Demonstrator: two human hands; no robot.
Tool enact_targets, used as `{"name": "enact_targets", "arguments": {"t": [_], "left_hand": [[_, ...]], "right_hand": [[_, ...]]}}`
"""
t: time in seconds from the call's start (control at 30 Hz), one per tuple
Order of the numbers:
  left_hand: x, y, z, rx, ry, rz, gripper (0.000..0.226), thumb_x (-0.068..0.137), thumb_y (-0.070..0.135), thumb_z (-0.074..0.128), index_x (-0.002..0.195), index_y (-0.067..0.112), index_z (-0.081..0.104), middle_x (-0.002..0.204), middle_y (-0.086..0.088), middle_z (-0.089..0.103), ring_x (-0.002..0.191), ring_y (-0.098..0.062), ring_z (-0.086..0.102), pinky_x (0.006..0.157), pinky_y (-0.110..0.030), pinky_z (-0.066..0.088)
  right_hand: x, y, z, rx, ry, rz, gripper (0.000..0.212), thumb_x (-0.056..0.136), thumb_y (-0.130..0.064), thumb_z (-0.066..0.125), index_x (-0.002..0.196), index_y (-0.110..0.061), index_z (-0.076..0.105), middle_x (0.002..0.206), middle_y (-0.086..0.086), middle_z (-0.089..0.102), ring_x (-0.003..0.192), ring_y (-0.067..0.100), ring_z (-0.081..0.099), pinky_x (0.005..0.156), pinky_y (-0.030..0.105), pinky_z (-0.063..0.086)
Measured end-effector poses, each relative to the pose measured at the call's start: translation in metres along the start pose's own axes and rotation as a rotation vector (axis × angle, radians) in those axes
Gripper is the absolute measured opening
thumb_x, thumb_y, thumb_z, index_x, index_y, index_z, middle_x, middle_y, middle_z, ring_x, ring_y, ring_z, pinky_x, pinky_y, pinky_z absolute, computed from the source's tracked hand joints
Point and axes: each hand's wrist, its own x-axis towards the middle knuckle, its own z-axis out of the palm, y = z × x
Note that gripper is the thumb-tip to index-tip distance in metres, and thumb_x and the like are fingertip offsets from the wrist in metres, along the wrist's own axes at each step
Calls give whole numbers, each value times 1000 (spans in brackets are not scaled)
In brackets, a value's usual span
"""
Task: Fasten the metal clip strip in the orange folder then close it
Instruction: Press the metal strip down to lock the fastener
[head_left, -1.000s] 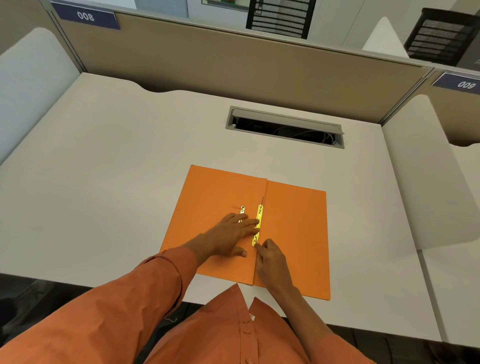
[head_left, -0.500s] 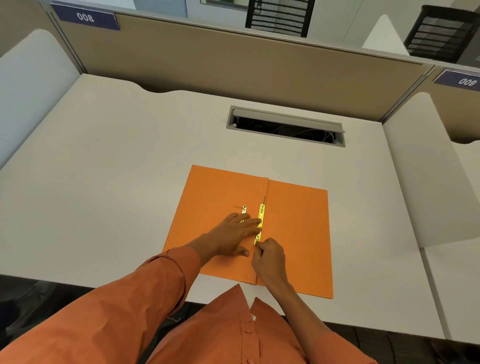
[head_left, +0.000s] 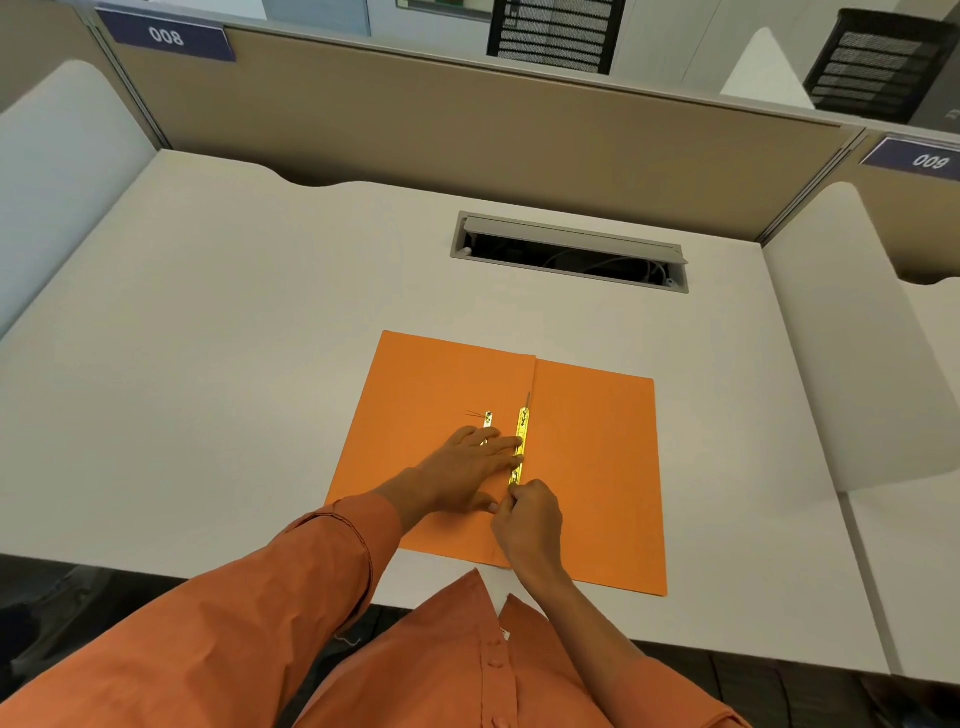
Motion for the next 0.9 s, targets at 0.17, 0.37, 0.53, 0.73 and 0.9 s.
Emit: {"name": "enact_targets", "arguments": {"t": [0.17,0.37,0.53,0.73,0.9], "left_hand": [[0,0,-1,16,-7,-1,82,92,55,67,161,29,30,173,4,19,159,-29,17,128,-49,13],[-1,2,-3,5,-2,-7,82,92,53,67,161,29,30,173,3,19,158,-29,17,127,-49,12],[0,1,-1,-5,5,-8,81,91,52,68,160,29,32,173,4,20,158,-28,19,127,-48,13],[0,1,-1,-1,5,-8,80,92,51,68,160,28,32,173,3,20,158,-28,20,127,-47,15],[1,0,0,-9,-10,-16,82,91,56,66,160,30,30,173,4,17,159,-28,17,128,-49,14]], "right_hand": [[5,-1,1,-194,-72,-83,22,93,-20,72,106,-2,75,108,14,65,93,31,66,67,31,41],[7,0,1,-257,-75,-134,27,94,-23,71,111,-2,75,110,16,64,97,32,66,69,29,37],[4,2,4,-224,-41,-175,20,97,-16,65,108,-1,75,108,17,65,96,33,66,71,30,40],[-2,7,11,-21,21,-106,17,95,-9,66,83,-3,75,90,15,66,72,22,53,54,15,24],[-9,11,10,219,121,-9,19,94,-1,64,103,-4,81,95,10,75,77,16,64,66,18,45]]}}
